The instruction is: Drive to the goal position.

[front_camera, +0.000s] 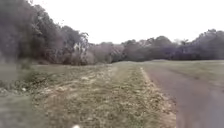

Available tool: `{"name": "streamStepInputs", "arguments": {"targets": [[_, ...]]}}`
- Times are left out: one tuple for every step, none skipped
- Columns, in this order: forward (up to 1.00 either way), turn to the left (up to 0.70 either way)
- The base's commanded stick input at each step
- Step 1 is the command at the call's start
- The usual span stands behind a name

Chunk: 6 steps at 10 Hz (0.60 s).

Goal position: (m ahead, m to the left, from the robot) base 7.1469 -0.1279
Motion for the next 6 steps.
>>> {"name": "streamStepInputs", "arguments": {"targets": [[0.60, -0.12], [0.60, -0.12], [0.60, -0.12], [0.60, -0.12], [0.60, -0.12], [0.60, -0.12]]}}
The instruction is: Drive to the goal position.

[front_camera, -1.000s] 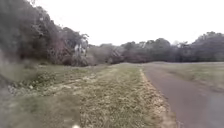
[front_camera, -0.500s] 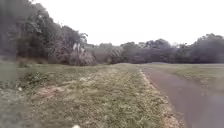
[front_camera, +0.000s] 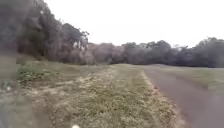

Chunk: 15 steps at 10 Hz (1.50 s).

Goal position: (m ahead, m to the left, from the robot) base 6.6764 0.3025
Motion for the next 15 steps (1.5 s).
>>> {"name": "streamStepInputs", "arguments": {"targets": [[0.60, -0.12], [0.60, -0.12], [0.60, -0.12], [0.60, -0.12], [0.60, -0.12], [0.60, -0.12], [0.56, -0.16], [0.49, -0.27], [0.38, -0.54], [0.21, -0.60], [0.00, -0.49], [0.00, -0.49], [0.00, -0.49], [0.00, -0.49], [0.00, -0.49]]}}
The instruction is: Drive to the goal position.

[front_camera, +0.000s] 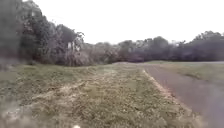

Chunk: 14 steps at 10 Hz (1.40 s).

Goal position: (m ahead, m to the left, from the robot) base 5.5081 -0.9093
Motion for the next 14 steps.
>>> {"name": "streamStepInputs", "arguments": {"targets": [[0.00, -0.49], [0.00, -0.49], [0.00, -0.49], [0.00, -0.49], [0.00, -0.49], [0.00, -0.49], [0.00, -0.49], [0.00, -0.49], [0.00, -0.49], [0.00, -0.49], [0.00, -0.49], [0.00, -0.49], [0.00, -0.49], [0.00, -0.49]]}}
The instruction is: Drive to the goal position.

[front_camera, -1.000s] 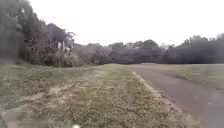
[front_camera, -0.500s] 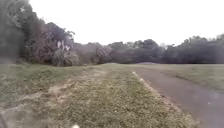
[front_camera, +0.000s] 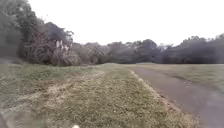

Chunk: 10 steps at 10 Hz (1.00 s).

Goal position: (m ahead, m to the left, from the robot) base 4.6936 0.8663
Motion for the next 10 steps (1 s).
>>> {"name": "streamStepInputs", "arguments": {"targets": [[0.00, -0.49], [0.00, -0.49], [0.00, -0.49], [0.00, -0.49], [0.00, -0.49], [0.00, -0.49], [0.00, -0.49], [0.04, -0.51], [0.24, -0.60], [0.43, -0.40]]}}
